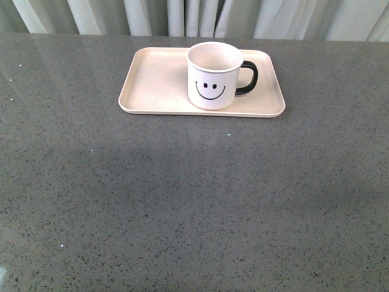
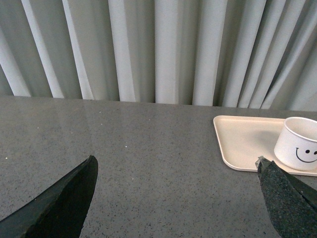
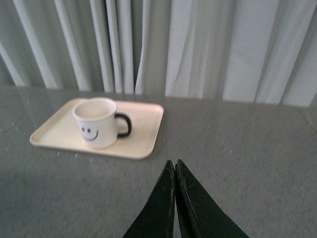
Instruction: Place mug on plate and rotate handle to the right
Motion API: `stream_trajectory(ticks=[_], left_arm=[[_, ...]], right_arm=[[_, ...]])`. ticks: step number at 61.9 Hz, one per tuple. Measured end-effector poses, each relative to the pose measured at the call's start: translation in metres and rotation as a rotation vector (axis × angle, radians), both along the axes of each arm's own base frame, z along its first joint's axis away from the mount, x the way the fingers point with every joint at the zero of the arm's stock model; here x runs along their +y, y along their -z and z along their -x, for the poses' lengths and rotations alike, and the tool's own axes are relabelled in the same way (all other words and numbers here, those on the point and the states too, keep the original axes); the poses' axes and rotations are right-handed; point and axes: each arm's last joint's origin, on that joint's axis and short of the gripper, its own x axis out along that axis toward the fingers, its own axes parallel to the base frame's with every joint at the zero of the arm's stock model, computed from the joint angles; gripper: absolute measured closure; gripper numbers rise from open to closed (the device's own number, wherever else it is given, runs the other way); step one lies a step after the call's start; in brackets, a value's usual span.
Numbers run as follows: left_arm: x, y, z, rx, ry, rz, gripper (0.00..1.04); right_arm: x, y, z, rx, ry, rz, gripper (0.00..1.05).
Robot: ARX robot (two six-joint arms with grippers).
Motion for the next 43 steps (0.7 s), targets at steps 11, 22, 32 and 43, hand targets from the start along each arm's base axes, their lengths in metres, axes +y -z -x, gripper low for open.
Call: stream_trajectory(ticks=[11, 22, 32, 43], left_arm=[[0.0000, 0.0000, 0.0000, 0.000, 0.000, 0.000, 0.09], [0.0000, 0.0000, 0.0000, 0.000, 0.000, 0.000, 0.09], [0.0000, 0.0000, 0.0000, 0.000, 0.000, 0.000, 0.09], [0.0000, 0.0000, 0.0000, 0.000, 0.000, 0.000, 0.09]], right_arm=[[-0.0001, -0.0007, 0.0059, -0.023, 0.002, 0.000, 1.03], [-0.0001, -0.0008, 0.0061, -0.025, 0.002, 0.000, 0.99], [-0.0001, -0.0008, 0.0061, -0.025, 0.002, 0.000, 0.59], [-0.0001, -0.0008, 0.0061, -0.025, 0.002, 0.000, 0.24]])
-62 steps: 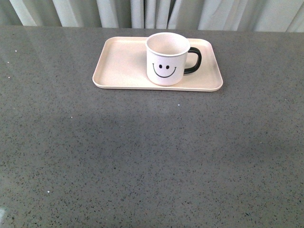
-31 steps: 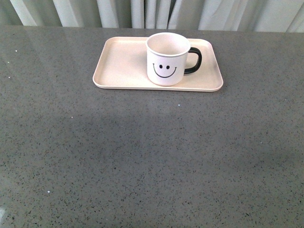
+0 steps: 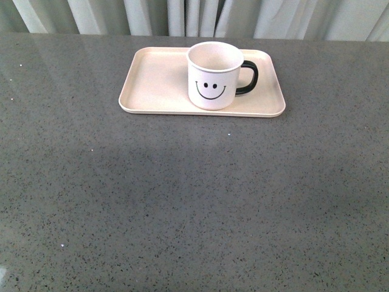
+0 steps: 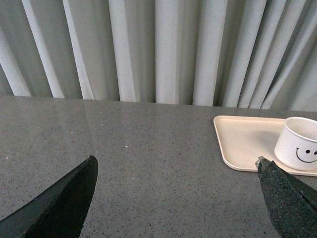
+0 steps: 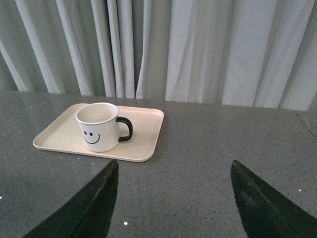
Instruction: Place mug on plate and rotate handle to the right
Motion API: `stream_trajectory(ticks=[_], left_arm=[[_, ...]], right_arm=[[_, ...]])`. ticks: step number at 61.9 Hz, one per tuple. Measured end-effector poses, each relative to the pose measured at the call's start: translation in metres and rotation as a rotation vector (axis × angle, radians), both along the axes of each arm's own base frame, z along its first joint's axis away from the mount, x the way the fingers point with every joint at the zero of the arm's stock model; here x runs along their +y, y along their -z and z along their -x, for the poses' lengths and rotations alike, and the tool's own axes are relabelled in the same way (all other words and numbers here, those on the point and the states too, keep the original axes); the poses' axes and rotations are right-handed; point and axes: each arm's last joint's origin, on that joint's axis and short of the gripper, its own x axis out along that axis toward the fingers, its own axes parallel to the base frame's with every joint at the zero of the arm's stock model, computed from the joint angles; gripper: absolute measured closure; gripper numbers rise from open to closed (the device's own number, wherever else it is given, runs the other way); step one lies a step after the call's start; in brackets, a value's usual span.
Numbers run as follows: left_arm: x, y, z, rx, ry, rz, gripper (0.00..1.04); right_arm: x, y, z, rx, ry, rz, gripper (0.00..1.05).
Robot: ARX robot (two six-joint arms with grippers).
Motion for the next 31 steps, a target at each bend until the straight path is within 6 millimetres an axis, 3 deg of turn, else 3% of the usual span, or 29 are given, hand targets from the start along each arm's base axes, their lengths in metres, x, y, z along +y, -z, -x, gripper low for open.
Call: stream_trajectory(ticks=[7, 31], left_arm=[[0.0000, 0.0000, 0.0000, 0.000, 0.000, 0.000, 0.09], [0.0000, 0.0000, 0.0000, 0.000, 0.000, 0.000, 0.09]], right_arm=[[0.0000, 0.0000, 0.0000, 0.000, 0.000, -0.001, 0.08], [0.0000, 0.0000, 0.0000, 0.000, 0.000, -0.001, 0.09]])
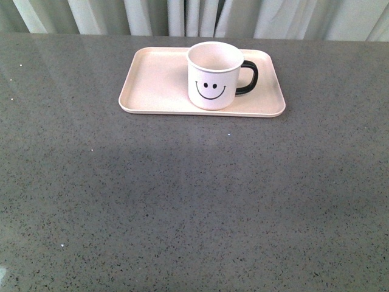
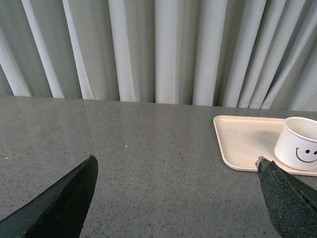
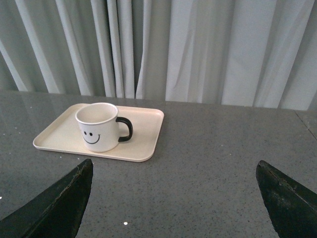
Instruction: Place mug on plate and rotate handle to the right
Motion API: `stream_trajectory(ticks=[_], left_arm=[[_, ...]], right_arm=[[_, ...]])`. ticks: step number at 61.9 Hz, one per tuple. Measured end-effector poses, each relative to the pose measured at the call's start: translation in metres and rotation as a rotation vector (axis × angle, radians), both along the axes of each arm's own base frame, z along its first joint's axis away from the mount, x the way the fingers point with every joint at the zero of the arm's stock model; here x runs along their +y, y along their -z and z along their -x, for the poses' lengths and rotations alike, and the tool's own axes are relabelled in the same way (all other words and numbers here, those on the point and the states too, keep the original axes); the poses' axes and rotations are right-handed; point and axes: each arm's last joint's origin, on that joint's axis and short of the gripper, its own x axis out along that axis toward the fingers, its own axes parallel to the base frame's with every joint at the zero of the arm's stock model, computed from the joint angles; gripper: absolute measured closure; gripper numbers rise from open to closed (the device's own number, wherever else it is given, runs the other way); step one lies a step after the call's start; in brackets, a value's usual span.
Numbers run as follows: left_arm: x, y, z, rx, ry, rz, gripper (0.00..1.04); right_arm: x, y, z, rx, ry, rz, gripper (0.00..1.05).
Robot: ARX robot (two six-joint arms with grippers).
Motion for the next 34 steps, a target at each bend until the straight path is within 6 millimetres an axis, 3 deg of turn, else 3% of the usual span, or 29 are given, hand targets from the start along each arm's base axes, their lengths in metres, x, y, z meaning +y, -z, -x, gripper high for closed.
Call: stream_trajectory(ticks=[34], left_arm=[[0.0000, 0.0000, 0.0000, 0.000, 0.000, 0.000, 0.09]], right_arm=[[0.0000, 0.0000, 0.0000, 0.000, 0.000, 0.000, 0.09]])
